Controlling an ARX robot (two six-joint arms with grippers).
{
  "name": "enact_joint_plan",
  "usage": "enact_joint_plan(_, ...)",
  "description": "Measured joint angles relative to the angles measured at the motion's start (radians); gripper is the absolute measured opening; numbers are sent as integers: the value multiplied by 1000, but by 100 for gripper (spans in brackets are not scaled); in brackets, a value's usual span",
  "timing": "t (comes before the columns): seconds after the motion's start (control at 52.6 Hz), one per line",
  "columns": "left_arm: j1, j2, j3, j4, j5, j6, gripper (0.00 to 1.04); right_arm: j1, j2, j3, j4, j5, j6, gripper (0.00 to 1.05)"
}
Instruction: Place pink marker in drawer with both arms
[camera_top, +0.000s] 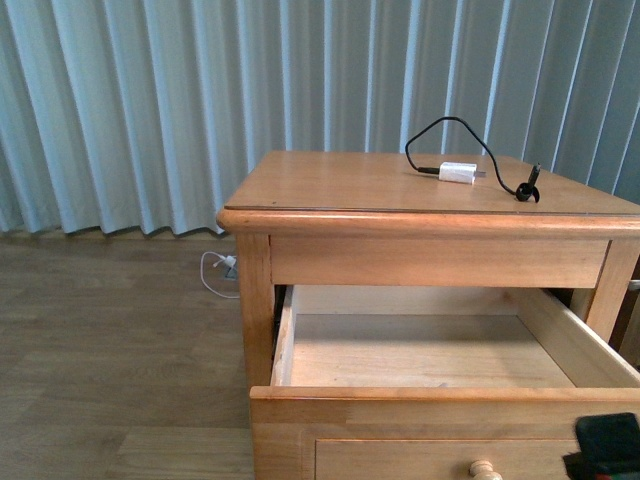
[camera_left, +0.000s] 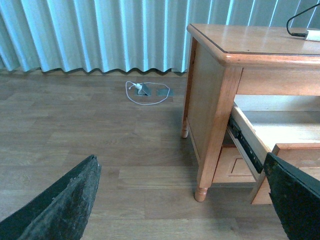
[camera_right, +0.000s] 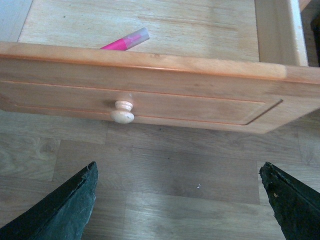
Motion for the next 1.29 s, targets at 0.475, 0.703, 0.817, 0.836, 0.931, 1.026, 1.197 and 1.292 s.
enact_joint_plan(0.475, 0, 0, 0, 0, 0, 0, 99, 23, 433, 245, 168, 54, 44, 96)
enact_joint_plan(0.703, 0, 0, 0, 0, 0, 0, 99, 22, 559, 355, 271, 87, 53, 96)
enact_joint_plan(0.817, 0, 0, 0, 0, 0, 0, 99, 22, 630, 415, 327, 100, 53, 96)
enact_joint_plan(0.836, 0, 0, 0, 0, 0, 0, 99, 22, 644, 428, 337, 103, 52, 96)
enact_joint_plan(0.931, 0, 0, 0, 0, 0, 0, 99, 22, 706, 486, 385, 117, 49, 96)
enact_joint_plan(1.026, 0, 0, 0, 0, 0, 0, 99, 22, 761, 542, 427, 130, 45, 96)
enact_joint_plan(1.197, 0, 0, 0, 0, 0, 0, 99, 21, 840, 631, 476, 140, 42, 96)
enact_joint_plan(1.292, 0, 0, 0, 0, 0, 0, 99, 18, 874, 671, 485, 142, 39, 96)
